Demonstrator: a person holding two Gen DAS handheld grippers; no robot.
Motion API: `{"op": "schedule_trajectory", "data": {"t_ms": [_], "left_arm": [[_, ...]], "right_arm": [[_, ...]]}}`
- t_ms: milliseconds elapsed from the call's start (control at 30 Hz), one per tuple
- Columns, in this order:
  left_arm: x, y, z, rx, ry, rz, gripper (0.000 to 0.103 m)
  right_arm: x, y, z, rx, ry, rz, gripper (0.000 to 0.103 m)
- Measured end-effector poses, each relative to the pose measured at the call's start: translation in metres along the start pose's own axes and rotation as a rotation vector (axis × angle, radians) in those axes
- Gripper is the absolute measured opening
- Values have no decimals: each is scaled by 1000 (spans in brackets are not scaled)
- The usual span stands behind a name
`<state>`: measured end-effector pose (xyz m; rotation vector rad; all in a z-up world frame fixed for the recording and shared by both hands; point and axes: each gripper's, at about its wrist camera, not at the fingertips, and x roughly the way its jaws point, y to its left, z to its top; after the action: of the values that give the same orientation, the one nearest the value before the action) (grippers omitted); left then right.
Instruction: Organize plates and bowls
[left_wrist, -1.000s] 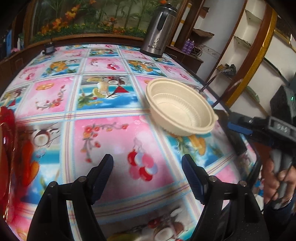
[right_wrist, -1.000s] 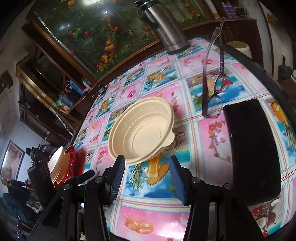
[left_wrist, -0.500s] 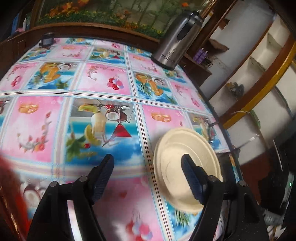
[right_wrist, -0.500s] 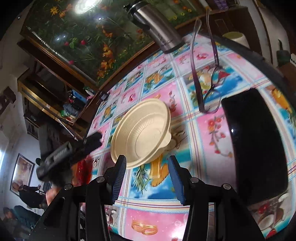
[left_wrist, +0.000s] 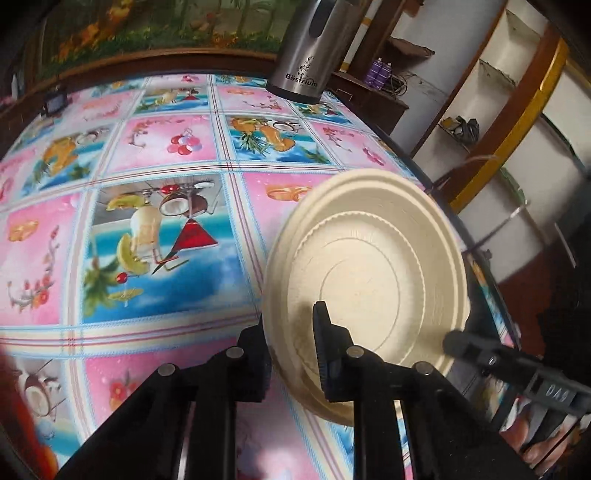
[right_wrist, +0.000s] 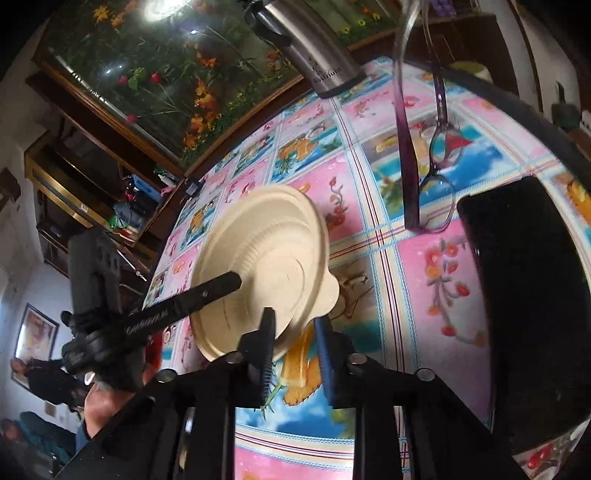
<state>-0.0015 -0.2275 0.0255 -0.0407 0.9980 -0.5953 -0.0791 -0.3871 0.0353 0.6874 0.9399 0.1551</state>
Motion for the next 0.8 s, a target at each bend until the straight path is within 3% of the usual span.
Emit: {"op": "schedule_trajectory", "data": {"t_ms": [467,800], "left_arm": [[-44,-2,-28,35,-82,47,19],[-65,16,-40,-1,-114,64,20]], "right_arm": [[-11,31,-5,-89,-6,16,18],[-2,52,-9,-122,16,47,18]]}}
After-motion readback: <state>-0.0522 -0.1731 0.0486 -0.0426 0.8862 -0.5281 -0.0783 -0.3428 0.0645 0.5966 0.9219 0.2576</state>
